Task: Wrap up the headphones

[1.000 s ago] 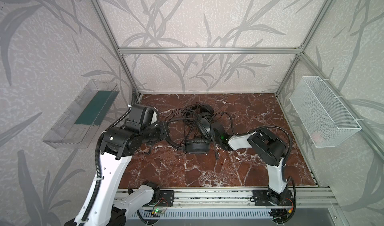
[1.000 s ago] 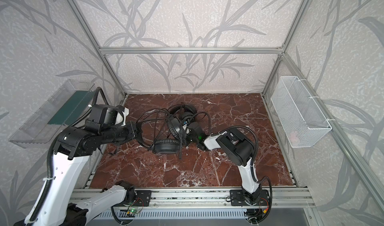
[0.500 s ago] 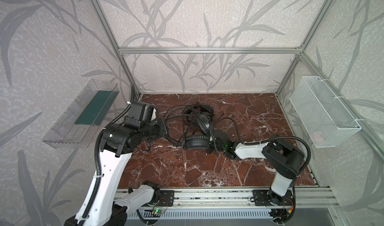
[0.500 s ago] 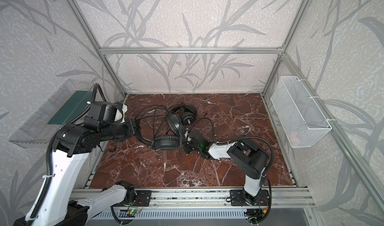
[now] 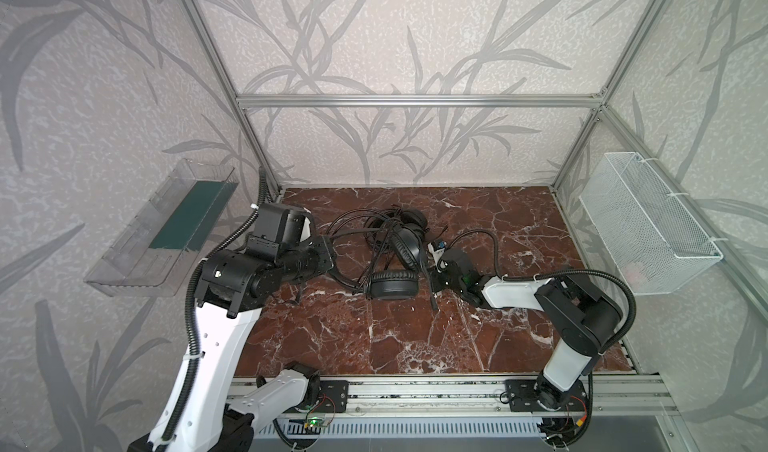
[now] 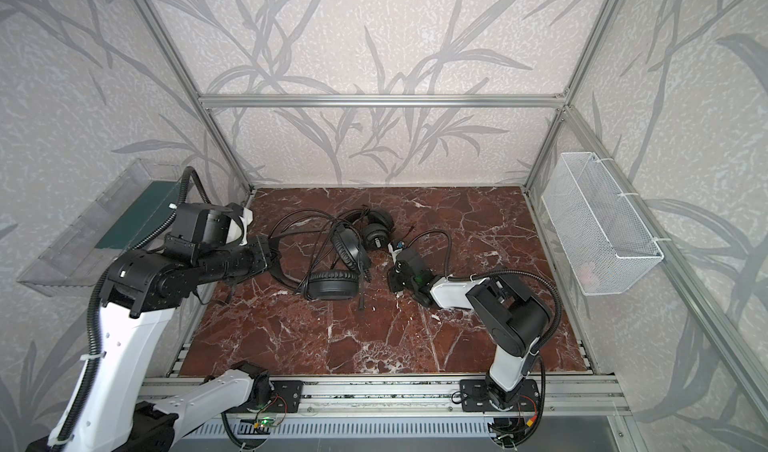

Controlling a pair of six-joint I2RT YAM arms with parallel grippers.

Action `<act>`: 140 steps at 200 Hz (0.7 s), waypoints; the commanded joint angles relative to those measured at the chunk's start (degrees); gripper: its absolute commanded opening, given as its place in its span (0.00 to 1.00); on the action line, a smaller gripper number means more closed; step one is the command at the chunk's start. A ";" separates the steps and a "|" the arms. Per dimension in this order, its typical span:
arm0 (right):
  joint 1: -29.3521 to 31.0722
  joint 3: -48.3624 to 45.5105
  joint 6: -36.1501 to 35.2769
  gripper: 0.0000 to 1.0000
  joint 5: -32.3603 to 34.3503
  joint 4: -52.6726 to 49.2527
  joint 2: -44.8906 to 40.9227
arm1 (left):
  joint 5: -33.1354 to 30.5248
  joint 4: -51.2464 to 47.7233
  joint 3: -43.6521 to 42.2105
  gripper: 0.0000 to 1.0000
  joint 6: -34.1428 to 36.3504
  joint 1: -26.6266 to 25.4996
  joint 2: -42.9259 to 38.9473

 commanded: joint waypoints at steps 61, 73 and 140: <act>12.82 4.89 -5.09 0.00 3.81 -5.69 -1.45 | -3.12 7.50 2.93 0.00 -11.90 1.03 -1.57; 16.29 6.22 -7.51 0.00 7.52 -7.93 -1.17 | -3.71 8.44 2.02 0.00 -13.42 1.60 -1.56; 31.31 12.74 -17.08 0.00 22.73 -15.73 -0.73 | -0.98 11.52 -5.66 0.00 -17.68 9.34 1.82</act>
